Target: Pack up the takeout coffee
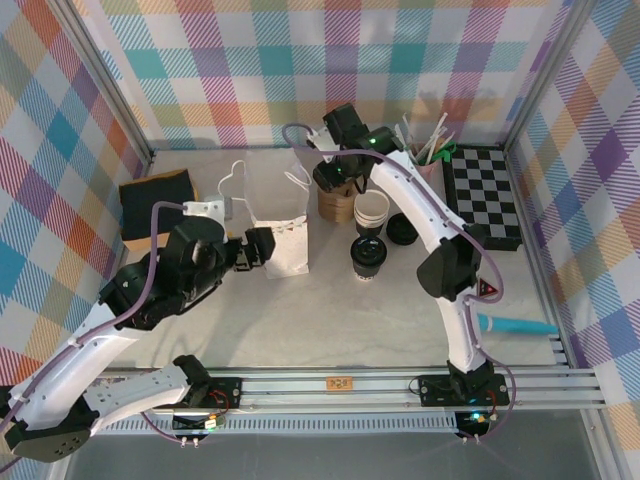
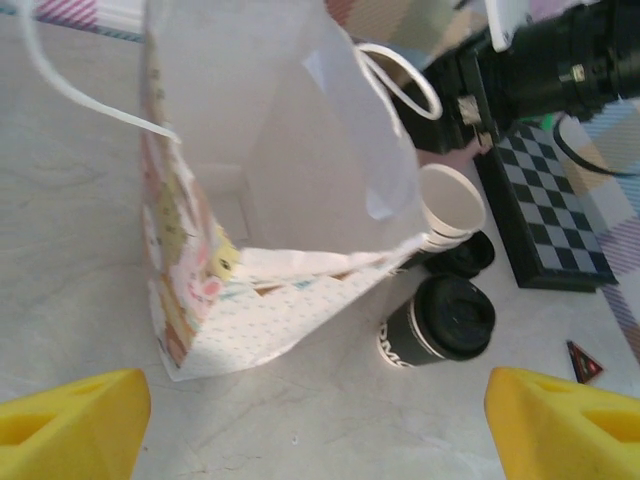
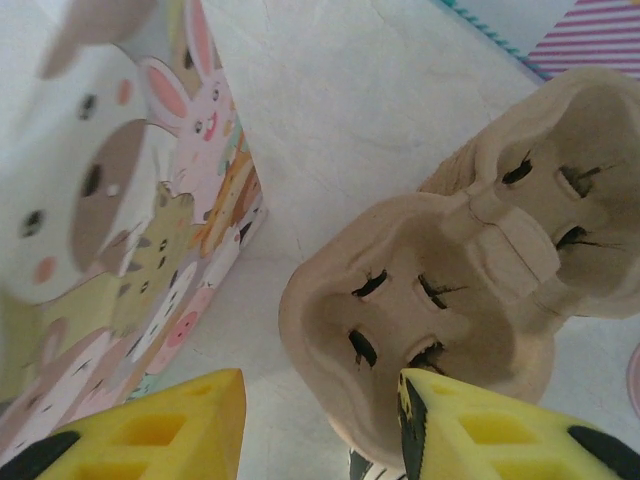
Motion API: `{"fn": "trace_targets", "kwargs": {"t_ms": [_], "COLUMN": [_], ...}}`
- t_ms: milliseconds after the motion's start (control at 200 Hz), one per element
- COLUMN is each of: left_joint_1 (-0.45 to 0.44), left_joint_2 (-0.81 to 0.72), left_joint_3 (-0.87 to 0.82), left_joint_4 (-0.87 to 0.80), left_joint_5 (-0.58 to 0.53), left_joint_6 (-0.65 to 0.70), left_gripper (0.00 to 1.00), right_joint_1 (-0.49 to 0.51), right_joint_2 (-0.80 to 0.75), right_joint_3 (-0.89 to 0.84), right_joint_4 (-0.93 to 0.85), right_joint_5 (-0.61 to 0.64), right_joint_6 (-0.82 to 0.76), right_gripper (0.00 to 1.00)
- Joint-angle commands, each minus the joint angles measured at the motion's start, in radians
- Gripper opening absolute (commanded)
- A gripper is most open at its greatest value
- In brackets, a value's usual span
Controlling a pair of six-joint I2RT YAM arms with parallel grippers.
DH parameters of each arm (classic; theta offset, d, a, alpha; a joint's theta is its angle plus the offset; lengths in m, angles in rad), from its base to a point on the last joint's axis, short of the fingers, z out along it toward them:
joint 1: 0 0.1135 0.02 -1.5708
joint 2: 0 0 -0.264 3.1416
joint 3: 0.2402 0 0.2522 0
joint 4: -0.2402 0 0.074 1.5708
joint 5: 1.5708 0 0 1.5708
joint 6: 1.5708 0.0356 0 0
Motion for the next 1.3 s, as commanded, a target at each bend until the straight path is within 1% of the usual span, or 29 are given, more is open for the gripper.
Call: {"fn": "trace_targets", "kwargs": {"t_ms": [0,265,470,610,750,890,1000,1295], "left_joint_1": [0.062,0.191,0.267,0.306,0.325,0.333,0.337,0.343], "left_joint_2": [-0.009,0.022,0.075,0.15,0.218,0.262,0.269,0.272], "left_joint_3": [-0.036,-0.085,-0.066,-0.023,0.014,0.042,0.045,0.044], "left_joint_4": [0.006,0.056,0.075,0.09,0.103,0.109,0.111,0.112], "left_joint_5": [0.072,0.185,0.186,0.201,0.196,0.197,0.201,0.209], "left_joint_6": [0.003,-0.008,-0.013,0.002,0.018,0.031,0.038,0.048], "left_gripper": [0.86,0.83,0.83,0.82,0.77,0.68,0.66,0.62], "right_joint_1": [-0.003,0.001,0.0,0.0,0.001,0.001,0.004,0.003], "right_joint_2": [0.027,0.083,0.1,0.107,0.114,0.125,0.134,0.159], "right_joint_3": [0.063,0.081,0.08,0.081,0.08,0.081,0.08,0.082], "right_joint_4": [-0.049,-0.086,-0.09,-0.083,-0.082,-0.088,-0.081,-0.052], "right_joint_5": [-0.004,-0.042,-0.061,-0.056,-0.047,-0.035,-0.034,-0.024], "right_joint_6": [0.01,0.031,0.053,0.066,0.074,0.079,0.085,0.09], "right_gripper": [0.45,0.45,0.46,0.46,0.46,0.47,0.48,0.49]}}
